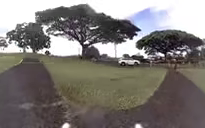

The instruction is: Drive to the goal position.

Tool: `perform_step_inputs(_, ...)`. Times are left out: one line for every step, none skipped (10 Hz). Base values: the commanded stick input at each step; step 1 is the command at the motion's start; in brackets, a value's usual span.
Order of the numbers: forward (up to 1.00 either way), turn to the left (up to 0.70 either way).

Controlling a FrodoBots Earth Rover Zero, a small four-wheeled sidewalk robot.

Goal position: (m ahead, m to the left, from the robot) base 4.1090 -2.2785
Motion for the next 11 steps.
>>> perform_step_inputs(0.0, 0.02)
perform_step_inputs(0.0, 0.0)
perform_step_inputs(0.0, 0.0)
perform_step_inputs(0.0, 0.0)
perform_step_inputs(0.0, 0.0)
perform_step_inputs(0.0, -0.53)
perform_step_inputs(0.0, -0.7)
perform_step_inputs(0.0, -0.7)
perform_step_inputs(0.0, -0.7)
perform_step_inputs(0.0, -0.7)
perform_step_inputs(0.0, -0.7)
